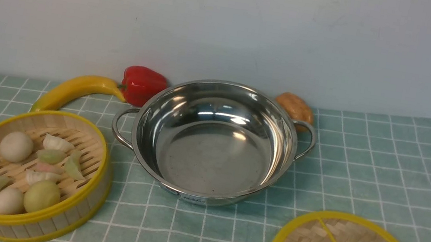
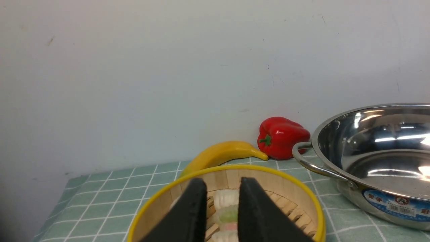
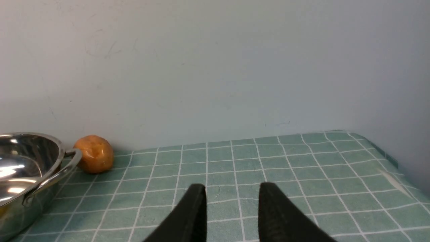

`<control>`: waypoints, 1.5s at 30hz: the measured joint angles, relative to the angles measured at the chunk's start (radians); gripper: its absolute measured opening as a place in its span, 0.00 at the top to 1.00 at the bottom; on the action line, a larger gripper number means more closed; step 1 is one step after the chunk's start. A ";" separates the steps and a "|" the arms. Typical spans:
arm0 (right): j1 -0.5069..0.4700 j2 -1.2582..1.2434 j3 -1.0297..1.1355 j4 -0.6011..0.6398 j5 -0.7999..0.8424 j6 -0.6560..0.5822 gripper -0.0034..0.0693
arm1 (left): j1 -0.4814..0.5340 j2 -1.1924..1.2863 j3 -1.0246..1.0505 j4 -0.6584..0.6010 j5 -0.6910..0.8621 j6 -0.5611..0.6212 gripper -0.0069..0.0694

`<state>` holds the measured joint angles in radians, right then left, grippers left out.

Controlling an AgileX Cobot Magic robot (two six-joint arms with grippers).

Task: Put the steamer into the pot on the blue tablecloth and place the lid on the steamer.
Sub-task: 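Grasp the rim of the steamer basket holding the buns with the left gripper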

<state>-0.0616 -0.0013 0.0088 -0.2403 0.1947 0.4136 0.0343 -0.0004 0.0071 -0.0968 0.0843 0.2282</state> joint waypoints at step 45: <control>0.000 0.476 -0.647 -0.065 0.041 0.417 0.62 | 0.000 0.401 -0.834 -0.036 0.369 -0.174 0.53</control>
<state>-0.0616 0.4746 -0.6385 -0.3052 0.2360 0.8306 0.0340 0.4005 -0.8271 -0.1331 0.4529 0.0543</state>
